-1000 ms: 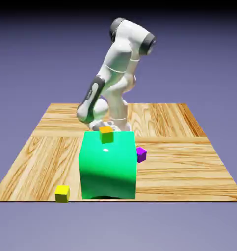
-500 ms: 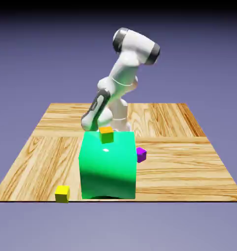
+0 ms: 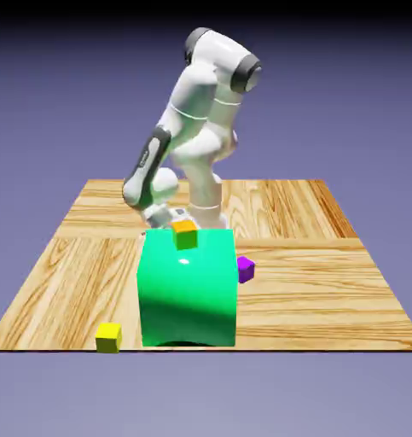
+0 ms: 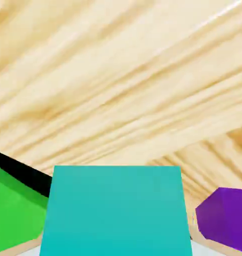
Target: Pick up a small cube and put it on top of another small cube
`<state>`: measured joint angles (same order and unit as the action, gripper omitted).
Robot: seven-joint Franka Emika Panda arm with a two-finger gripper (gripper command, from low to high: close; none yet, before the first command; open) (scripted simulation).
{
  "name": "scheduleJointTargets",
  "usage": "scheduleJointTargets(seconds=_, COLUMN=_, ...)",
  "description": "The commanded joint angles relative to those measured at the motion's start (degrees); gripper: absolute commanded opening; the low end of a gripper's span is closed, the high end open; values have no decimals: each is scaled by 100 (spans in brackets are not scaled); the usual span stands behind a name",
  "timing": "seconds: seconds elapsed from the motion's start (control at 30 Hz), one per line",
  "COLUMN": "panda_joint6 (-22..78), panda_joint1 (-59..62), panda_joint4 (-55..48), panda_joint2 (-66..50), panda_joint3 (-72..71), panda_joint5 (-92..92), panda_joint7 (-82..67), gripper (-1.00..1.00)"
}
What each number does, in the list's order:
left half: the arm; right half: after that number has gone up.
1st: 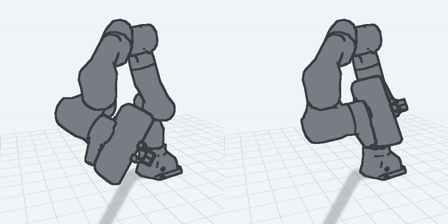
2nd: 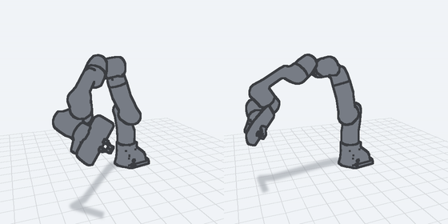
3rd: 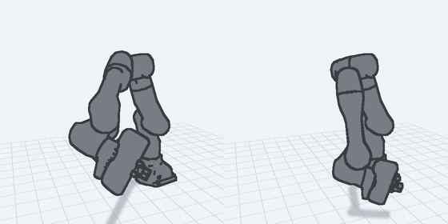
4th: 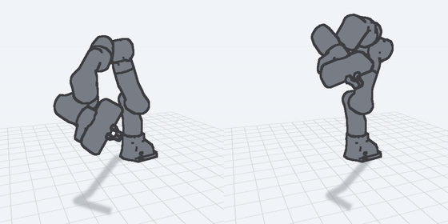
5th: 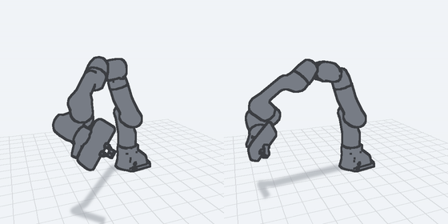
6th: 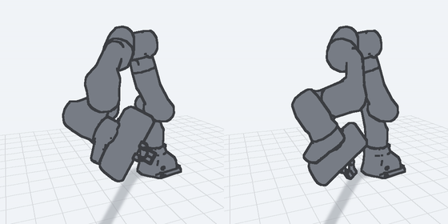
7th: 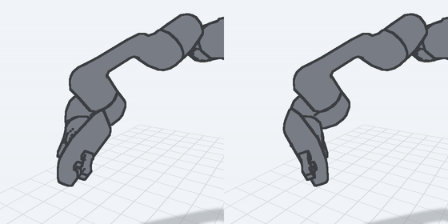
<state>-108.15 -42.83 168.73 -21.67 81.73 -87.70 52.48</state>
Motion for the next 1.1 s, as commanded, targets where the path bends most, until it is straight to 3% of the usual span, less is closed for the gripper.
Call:
scheduleJointTargets(seconds=0.0, panda_joint6=-64, panda_joint1=148, panda_joint4=-131, panda_joint2=62, panda_joint3=15, panda_joint5=266, panda_joint7=98, gripper=-100)
scheduleJointTargets(seconds=0.23, panda_joint6=-509, panda_joint1=1182, panda_joint4=-1052, panda_joint2=504, panda_joint3=113, panda_joint5=2011, panda_joint7=751, gripper=-100)
scheduleJointTargets(seconds=0.6, panda_joint6=21, panda_joint1=2692, panda_joint4=-2922, panda_joint2=2601, panda_joint3=-1858, panda_joint5=4684, panda_joint7=3398, gripper=-100)
scheduleJointTargets(seconds=0.87, panda_joint6=942, panda_joint1=2696, panda_joint4=-3336, panda_joint2=3738, panda_joint3=-3509, panda_joint5=4790, panda_joint7=4725, gripper=-100)
scheduleJointTargets(seconds=1.0, panda_joint6=211, panda_joint1=2439, panda_joint4=-2755, panda_joint2=3465, panda_joint3=-3718, panda_joint5=4255, panda_joint7=4307, gripper=-100)
scheduleJointTargets(seconds=1.03, panda_joint6=211, panda_joint1=2439, panda_joint4=-2755, panda_joint2=3465, panda_joint3=-3718, panda_joint5=4255, panda_joint7=4307, gripper=100)
scheduleJointTargets(seconds=1.07, panda_joint6=211, panda_joint1=2439, panda_joint4=-2755, panda_joint2=3465, panda_joint3=-3718, panda_joint5=4255, panda_joint7=4307, gripper=100)
